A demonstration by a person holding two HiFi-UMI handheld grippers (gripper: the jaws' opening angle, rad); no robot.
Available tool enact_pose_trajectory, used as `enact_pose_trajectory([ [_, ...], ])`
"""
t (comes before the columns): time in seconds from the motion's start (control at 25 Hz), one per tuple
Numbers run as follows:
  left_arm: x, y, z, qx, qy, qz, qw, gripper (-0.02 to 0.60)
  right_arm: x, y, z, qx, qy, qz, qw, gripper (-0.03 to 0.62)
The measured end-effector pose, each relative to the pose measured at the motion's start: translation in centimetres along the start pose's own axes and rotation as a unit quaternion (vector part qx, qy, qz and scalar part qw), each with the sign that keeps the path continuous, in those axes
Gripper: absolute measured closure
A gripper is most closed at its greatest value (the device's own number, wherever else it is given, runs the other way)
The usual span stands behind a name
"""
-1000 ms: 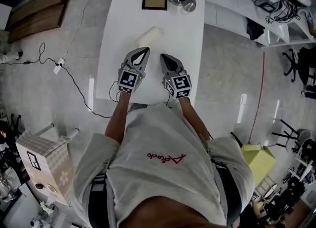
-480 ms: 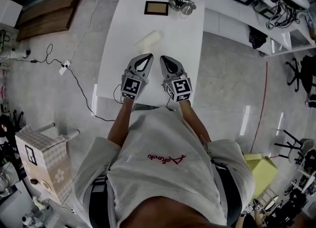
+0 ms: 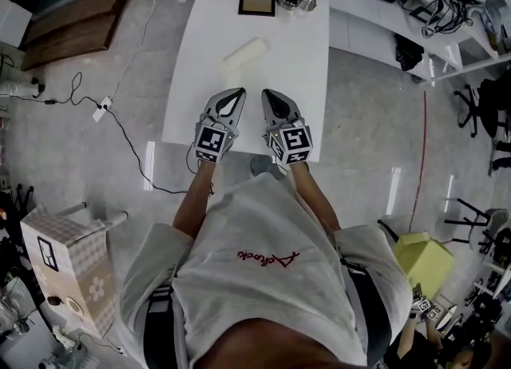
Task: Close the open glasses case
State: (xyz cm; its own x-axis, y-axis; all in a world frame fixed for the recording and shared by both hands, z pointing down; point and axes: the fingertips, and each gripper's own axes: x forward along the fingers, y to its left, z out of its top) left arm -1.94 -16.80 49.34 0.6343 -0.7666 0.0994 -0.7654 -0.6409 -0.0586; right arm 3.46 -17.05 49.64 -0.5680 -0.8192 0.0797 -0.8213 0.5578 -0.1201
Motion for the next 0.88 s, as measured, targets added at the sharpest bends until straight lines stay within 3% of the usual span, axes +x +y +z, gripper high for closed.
enact_pose_trajectory([
  [0.44,-8.7,-3.3,-1.8,-0.004,0.002,-0.011,0.9999,0.558,-6.0,6.7,-1.9,0.001,0.009,-0.028,1.000,0.572],
  [0.88,-13.7,-7.1,-3.0,-0.009,0.004,-0.010,0.9999,0.558,-11.0,10.6,-3.1,-0.006,0.010,-0.033,0.999,0.576],
])
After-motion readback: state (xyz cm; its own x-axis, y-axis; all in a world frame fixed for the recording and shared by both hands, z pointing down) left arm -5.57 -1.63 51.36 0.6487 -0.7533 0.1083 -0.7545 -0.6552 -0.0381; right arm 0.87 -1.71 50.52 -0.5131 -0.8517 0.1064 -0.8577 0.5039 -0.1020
